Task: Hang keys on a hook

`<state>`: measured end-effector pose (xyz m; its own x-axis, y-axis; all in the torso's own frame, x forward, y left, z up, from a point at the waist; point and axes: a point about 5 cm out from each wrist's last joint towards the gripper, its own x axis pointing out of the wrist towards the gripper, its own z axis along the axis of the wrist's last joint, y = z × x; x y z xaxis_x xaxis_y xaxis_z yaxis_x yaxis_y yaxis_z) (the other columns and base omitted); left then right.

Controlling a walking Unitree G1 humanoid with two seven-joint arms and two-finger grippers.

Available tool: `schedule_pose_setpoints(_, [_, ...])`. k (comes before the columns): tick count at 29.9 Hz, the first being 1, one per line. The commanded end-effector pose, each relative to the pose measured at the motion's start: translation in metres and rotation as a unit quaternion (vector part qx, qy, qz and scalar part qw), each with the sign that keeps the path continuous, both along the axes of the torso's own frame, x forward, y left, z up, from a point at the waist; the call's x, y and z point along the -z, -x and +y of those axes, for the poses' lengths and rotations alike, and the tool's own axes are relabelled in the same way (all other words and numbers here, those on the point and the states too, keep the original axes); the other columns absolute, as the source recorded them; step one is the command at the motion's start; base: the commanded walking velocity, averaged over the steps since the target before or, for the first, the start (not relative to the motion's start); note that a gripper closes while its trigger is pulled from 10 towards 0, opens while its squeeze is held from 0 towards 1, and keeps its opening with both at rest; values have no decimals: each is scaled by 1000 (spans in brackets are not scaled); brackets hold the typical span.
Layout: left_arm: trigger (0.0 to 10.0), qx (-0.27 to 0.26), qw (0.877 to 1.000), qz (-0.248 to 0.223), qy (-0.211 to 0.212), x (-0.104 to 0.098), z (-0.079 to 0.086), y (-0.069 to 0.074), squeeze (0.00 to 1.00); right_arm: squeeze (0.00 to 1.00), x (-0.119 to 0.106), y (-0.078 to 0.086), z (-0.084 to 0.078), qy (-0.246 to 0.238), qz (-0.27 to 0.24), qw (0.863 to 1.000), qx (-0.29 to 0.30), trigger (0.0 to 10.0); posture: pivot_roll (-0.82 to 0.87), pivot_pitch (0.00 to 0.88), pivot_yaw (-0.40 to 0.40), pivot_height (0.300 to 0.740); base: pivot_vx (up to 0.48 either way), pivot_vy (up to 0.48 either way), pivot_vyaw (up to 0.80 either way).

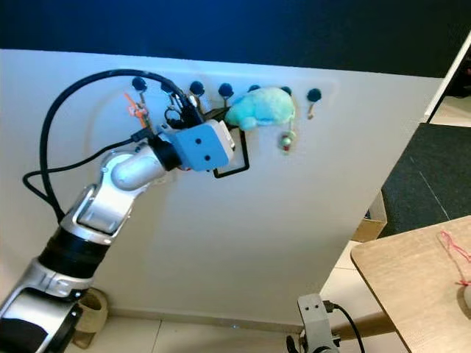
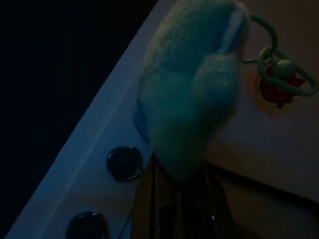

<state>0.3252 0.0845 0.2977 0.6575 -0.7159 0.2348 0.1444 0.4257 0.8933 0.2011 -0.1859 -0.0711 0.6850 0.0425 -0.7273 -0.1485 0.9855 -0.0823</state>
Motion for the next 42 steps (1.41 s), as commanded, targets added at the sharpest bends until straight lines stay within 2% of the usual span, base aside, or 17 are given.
schedule_pose_setpoints(1, [10000, -76, 997, 7, -3, 3, 24, -13, 0, 0, 2, 4, -1, 4, 7, 1000, 3, 10000, 45, 65, -25, 740, 0, 0, 0])
schedule_pose_setpoints(6, [10000, -102, 995, -11, 8, -2, 35, -16, 0, 0, 2, 3, -2, 4, 6, 1000, 3, 10000, 45, 65, -26, 740, 0, 0, 0])
schedule_pose_setpoints(11, [10000, -108, 994, -9, -7, 2, 41, -18, 0, 0, 2, 3, -2, 5, 7, 1000, 3, 10000, 47, 66, -28, 740, 0, 0, 0])
schedule_pose_setpoints(20, [10000, -100, 994, 14, 39, 2, 41, -20, 0, 0, 2, 4, -2, 4, 7, 1000, 4, 10000, 45, 71, -26, 740, 0, 0, 0])
schedule_pose_setpoints(21, [10000, -88, 993, 26, 79, -2, 40, -20, 0, 0, 2, 4, -3, 4, 7, 1000, 4, 10000, 45, 72, -25, 740, 0, 0, 0])
schedule_pose_setpoints(22, [10000, -79, 991, 32, 101, -4, 39, -20, 0, 0, 2, 5, -3, 4, 7, 1000, 4, 10000, 45, 72, -25, 740, 0, 0, 0])
schedule_pose_setpoints(24, [10000, -70, 990, 37, 116, -6, 38, -20, 0, 0, 2, 5, -3, 4, 7, 1000, 4, 10000, 44, 72, -25, 740, 0, 0, 0])
schedule_pose_setpoints(27, [10000, -17, 987, 55, 152, -11, 33, -16, 0, 0, 3, 5, -3, 4, 7, 1000, 5, 10000, 45, 71, -25, 740, 0, 0, 0])
schedule_pose_setpoints(35, [10000, 39, 985, 51, 162, -18, 25, -8, 0, 0, 3, 5, -3, 4, 6, 1000, 5, 10000, 45, 74, -25, 740, 0, 0, 0])
schedule_pose_setpoints(40, [10000, 88, 983, 63, 150, -18, 17, -1, 0, 0, 2, 5, -3, 5, 6, 1000, 5, 10000, 46, 75, -25, 740, 0, 0, 0])
schedule_pose_setpoints(42, [10000, 92, 983, 64, 147, -18, 16, 0, 0, 0, 2, 5, -3, 5, 6, 1000, 5, 10000, 46, 75, -25, 740, 0, 0, 0])
